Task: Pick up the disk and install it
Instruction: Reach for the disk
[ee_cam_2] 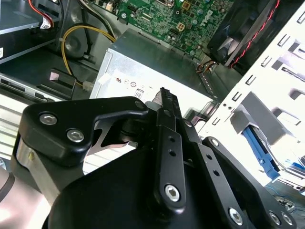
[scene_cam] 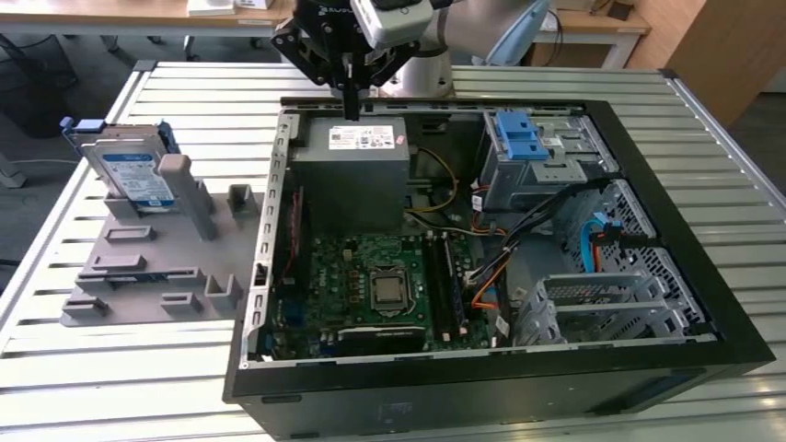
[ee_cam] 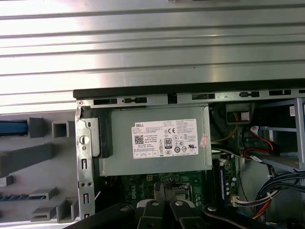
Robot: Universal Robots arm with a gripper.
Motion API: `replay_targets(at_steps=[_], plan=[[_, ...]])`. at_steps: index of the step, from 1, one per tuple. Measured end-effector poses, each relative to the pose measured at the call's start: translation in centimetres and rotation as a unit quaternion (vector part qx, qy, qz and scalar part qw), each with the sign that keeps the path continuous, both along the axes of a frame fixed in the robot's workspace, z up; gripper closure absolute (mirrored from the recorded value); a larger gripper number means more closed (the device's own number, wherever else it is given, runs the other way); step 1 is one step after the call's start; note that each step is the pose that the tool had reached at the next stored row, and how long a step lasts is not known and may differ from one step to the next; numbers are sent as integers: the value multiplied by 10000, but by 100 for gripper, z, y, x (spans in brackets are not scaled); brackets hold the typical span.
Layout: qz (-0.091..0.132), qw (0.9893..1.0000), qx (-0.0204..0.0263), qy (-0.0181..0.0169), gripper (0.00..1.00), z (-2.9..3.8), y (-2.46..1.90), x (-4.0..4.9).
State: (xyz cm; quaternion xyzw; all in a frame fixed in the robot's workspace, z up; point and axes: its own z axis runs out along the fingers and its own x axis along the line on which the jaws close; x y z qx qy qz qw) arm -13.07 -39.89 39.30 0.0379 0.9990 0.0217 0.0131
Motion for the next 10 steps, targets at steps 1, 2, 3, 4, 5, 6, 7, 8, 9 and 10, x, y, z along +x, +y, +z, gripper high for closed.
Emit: replay_targets(at_steps=[1,2,3,4,5,6,7,8,9,10], plan=[[0,10000,0,0,89,0,0,-3],[0,10000,0,0,89,0,0,-8],[0,10000,0,0,89,0,0,-13],[0,10000,0,0,89,0,0,-18],[0,10000,0,0,89,0,0,-22],[0,10000,0,0,89,0,0,-25],[1,10000,0,0,89,0,0,-26],[1,10000,0,0,89,0,0,-27],[1,10000,0,0,89,0,0,-27],[0,10000,0,0,89,0,0,-33]])
